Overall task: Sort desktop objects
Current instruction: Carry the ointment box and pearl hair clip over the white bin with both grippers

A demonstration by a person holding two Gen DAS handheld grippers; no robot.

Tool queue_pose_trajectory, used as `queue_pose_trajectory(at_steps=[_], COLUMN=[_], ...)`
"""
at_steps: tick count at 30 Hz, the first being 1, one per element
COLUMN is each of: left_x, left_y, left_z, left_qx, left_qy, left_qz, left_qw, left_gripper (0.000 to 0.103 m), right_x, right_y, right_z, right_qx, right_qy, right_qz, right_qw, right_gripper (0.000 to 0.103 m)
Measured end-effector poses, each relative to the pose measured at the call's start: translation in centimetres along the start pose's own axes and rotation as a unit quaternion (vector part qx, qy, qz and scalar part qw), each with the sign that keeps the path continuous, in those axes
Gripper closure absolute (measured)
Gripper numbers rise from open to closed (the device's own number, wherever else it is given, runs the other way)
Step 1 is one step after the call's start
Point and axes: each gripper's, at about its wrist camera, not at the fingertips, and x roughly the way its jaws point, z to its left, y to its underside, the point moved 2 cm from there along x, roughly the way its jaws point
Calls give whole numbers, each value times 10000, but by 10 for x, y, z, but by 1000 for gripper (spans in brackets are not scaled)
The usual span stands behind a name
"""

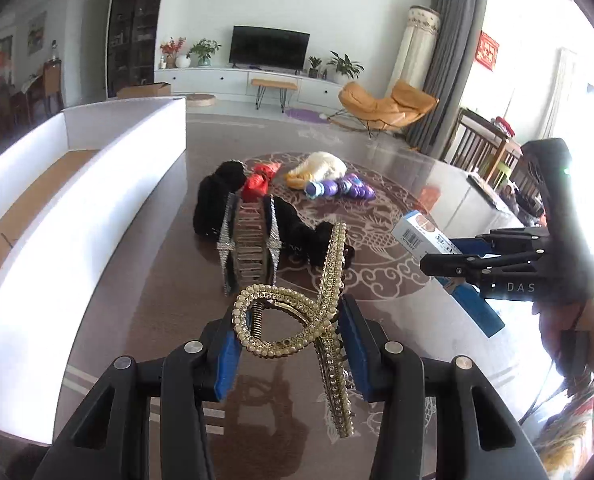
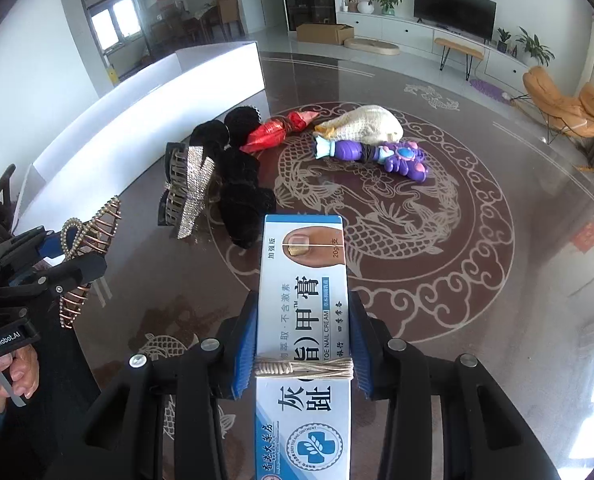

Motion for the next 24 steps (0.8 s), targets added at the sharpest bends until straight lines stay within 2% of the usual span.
queue_pose_trajectory(at_steps=[5,8,11,15,18,21,24], left_x=[-54,-80,-90,-75,-50,-23,0], left_y=[-28,-44,-55,-60,-57,-51,-43], left_z=[65,117,171,225,243,252,250], left_qx=[-740,-1085,-1394,-1763,-1853,-1930,-1856], left_qy=[-210,-611,-1019,-1292,-1388,-1372,-1411], left_qz=[-503,-714,-686,-356,34,483,927], left_qw=[9958,9896,9826,9752,9728,9704,9680], left_gripper=[57,57,57,57,57,57,57], right_x=[-6,-2,2,19,48,92,147], right_y=[-54,-101,-154,-220,-257,-275,-272], right_z=[45,84,135,213,266,307,327], right_qx=[-398,-624,-747,-920,-1140,-1344,-1492], right_qy=[-309,-591,-1008,-1569,-1676,-1591,-1379], right_qz=[-274,-466,-695,-940,-1033,-831,-319], right_qw=[9984,9952,9897,9788,9738,9745,9786], right_gripper=[62,62,62,62,62,62,62])
